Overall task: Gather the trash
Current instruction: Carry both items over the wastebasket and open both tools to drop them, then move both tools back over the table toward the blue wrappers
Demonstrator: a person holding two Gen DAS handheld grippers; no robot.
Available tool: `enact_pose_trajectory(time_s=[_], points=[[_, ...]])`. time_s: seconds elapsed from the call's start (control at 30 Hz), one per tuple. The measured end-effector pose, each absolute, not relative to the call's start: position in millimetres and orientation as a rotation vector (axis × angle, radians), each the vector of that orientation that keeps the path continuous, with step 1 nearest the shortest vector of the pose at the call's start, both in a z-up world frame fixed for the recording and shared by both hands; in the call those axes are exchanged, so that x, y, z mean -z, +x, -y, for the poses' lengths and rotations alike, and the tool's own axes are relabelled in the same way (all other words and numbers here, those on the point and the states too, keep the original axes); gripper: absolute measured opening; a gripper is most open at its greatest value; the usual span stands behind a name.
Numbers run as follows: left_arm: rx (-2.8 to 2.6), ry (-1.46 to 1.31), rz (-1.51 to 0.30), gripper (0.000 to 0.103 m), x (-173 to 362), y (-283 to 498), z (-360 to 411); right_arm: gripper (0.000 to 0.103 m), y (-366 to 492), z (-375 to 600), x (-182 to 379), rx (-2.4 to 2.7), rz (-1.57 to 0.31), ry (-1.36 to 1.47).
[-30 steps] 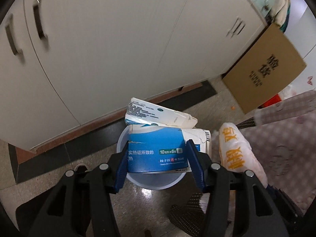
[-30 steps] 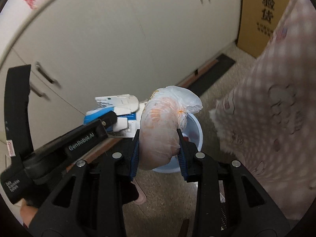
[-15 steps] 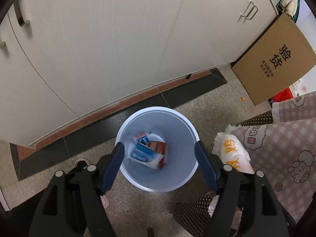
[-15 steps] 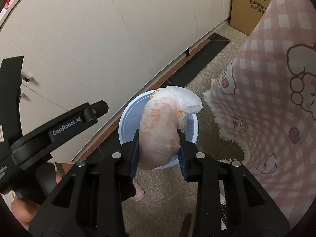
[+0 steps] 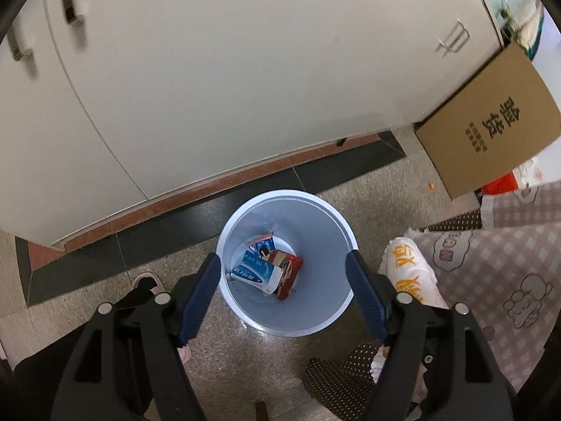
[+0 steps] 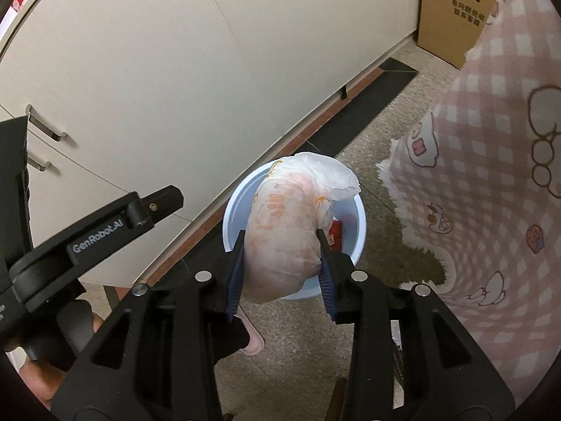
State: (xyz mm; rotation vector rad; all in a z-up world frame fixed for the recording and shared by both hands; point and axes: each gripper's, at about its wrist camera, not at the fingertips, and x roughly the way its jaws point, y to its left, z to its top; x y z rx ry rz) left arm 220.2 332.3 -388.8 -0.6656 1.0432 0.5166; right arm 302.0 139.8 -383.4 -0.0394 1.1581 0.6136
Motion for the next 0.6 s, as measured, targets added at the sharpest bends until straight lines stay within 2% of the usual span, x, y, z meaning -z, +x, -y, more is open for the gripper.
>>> enact_pose_trajectory(time_s=[0.07, 0.1, 0.17, 0.43, 0.6], points=[[-0.531, -0.686, -1.024, 0.072, 387, 216, -338, 0.042, 303, -145, 383, -0.621, -1.145, -0.039], [-0.536, -0.696, -1.014, 0.072, 385, 215, -340, 0.053, 304, -148, 382, -0.623, -1.136, -0.037], [-0.545, -0.710, -1.000, 0.072, 383, 211, -344, 0.065, 306, -152, 380, -0.631, -1.120, -0.029], [-0.546, -0.734, -0.980, 0.072, 371, 201, -352, 0.066, 308, -166, 371, -0.639, -1.115, -0.028], [-0.530, -0.752, -0.933, 0.072, 348, 194, -345, 0.066, 295, -155, 342, -0.632, -1.058, -0.054]])
